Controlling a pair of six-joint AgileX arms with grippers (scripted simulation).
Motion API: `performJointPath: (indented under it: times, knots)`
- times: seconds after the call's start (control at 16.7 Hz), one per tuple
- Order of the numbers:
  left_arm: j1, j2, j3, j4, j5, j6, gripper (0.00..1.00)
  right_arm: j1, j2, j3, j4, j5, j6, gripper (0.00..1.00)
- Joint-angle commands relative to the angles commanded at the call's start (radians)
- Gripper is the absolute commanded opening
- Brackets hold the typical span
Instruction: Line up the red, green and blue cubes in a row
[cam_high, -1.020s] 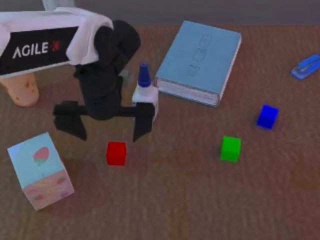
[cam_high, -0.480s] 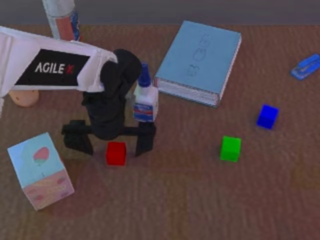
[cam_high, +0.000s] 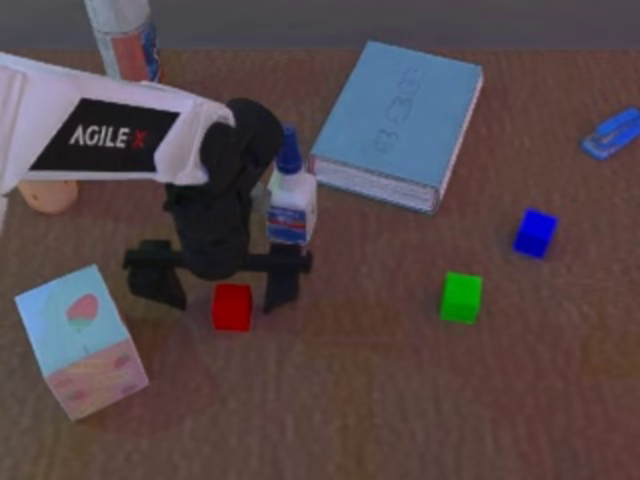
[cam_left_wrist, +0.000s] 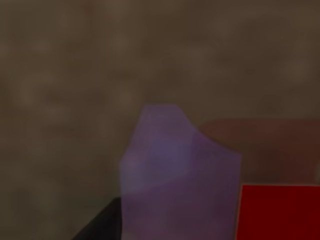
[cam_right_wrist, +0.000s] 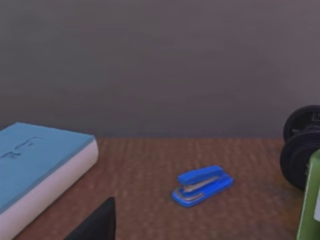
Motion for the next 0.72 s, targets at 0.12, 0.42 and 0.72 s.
performJointPath:
  times: [0.12,0.42,0.72]
  knots:
    - [0.000,0.000,0.000,0.000,0.000,0.000,0.40,0.000,0.000,0.000,0.000,0.000,0.000,1.00]
    - [0.000,0.000,0.000,0.000,0.000,0.000,0.02,0.000,0.000,0.000,0.000,0.000,0.000,1.00]
    - [0.000,0.000,0.000,0.000,0.000,0.000,0.00,0.000,0.000,0.000,0.000,0.000,0.000,1.00]
